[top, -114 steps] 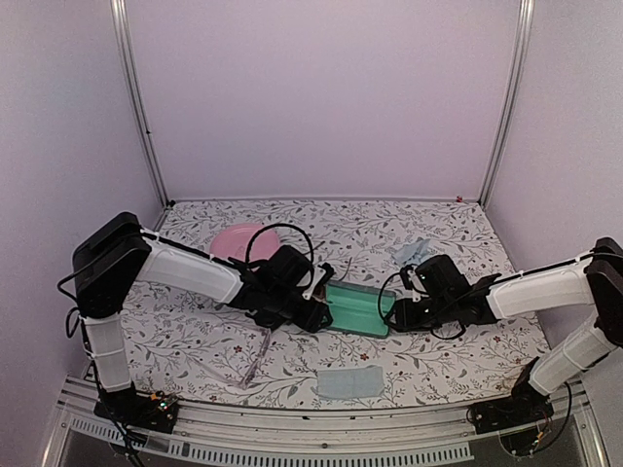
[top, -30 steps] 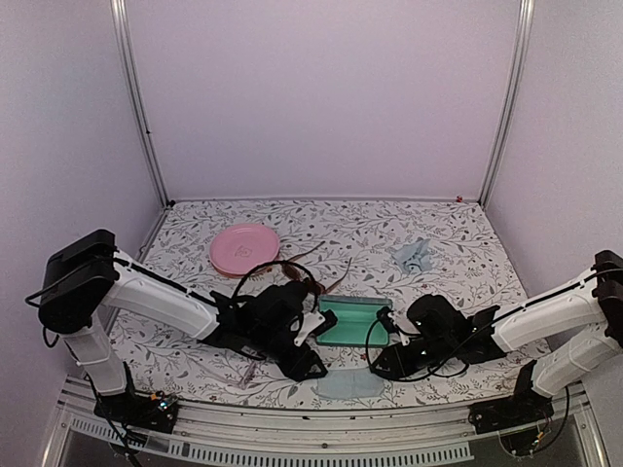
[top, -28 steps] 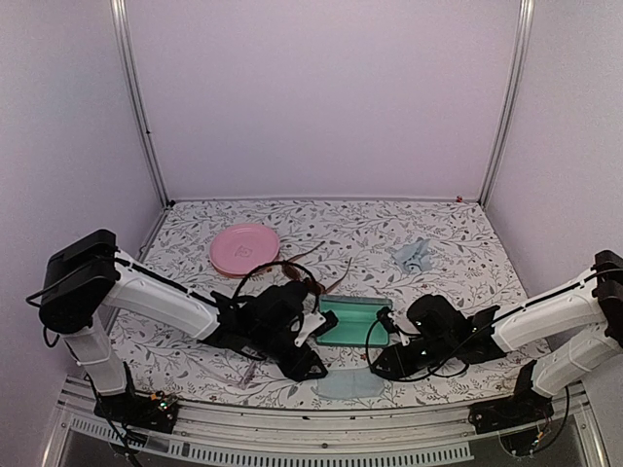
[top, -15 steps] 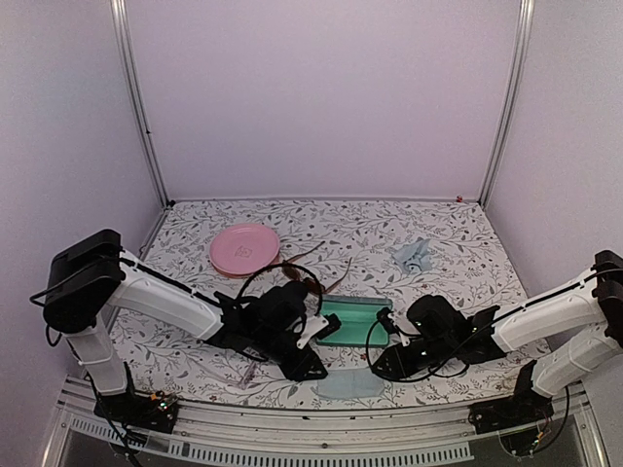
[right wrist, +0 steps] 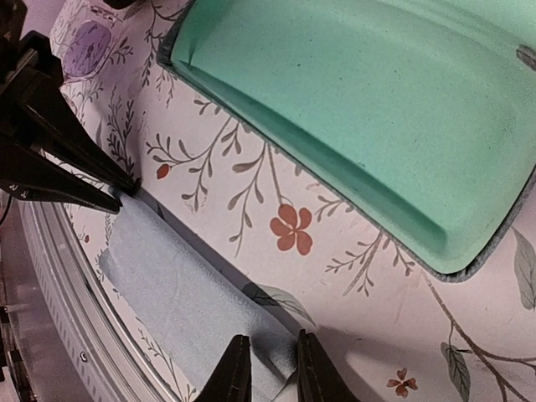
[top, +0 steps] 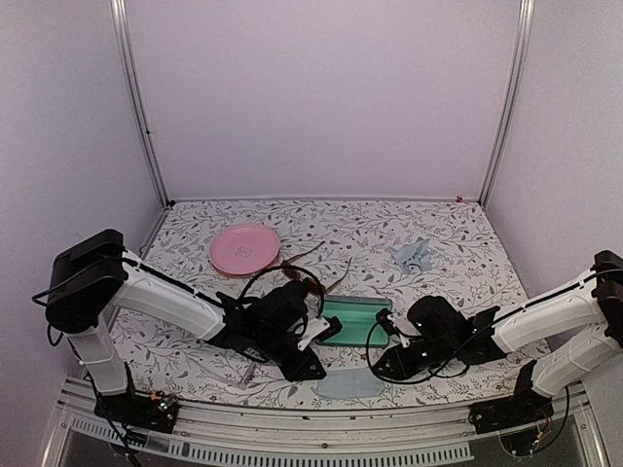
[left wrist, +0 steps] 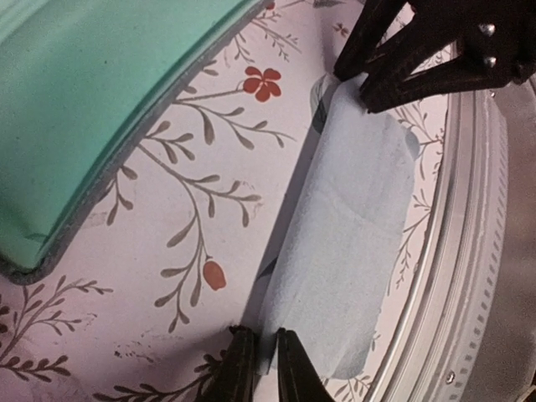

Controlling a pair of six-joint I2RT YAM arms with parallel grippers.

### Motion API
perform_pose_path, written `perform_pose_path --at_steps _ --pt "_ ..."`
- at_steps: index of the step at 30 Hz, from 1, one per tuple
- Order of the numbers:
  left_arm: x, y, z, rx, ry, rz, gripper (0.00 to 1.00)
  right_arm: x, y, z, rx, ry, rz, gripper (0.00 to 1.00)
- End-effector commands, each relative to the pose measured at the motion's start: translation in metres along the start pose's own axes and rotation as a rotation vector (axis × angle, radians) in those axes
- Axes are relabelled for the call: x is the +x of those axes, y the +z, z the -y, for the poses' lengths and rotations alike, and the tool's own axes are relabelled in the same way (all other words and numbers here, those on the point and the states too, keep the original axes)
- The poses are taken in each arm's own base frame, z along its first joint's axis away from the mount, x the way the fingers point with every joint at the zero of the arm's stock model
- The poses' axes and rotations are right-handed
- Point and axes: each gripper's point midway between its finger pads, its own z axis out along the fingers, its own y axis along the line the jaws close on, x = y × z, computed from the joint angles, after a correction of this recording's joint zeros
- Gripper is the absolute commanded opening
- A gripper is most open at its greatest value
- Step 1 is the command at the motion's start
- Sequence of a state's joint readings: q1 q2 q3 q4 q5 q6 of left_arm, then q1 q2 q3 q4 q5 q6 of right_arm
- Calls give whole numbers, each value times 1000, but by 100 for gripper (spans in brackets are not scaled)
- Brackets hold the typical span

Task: Organize the sunglasses
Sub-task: Pick up the folded cleaning cloth from the center of the board.

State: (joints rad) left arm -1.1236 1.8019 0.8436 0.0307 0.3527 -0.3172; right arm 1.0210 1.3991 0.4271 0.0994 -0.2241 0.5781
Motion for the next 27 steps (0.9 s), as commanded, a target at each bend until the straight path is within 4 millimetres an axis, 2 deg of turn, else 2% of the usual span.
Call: perform_pose_path --at_steps 1,3,9,12,22,27 --pt "11 7 7 18 11 -50 11 0 1 -5 -25 -24 4 20" --pt "10 6 7 19 10 -48 8 -1 0 -7 -31 -29 6 14" --pt "1 4 11 30 22 -28 0 -5 -2 -11 -44 -43 16 4" --pt "-4 2 12 30 28 -16 0 -6 -3 -11 -41 -48 24 1" --pt "-30 -13 3 -1 31 57 0 -24 -14 -10 -2 -62 82 0" --pt "-42 -21 -11 -41 27 78 0 -38 -22 3 33 -31 128 0"
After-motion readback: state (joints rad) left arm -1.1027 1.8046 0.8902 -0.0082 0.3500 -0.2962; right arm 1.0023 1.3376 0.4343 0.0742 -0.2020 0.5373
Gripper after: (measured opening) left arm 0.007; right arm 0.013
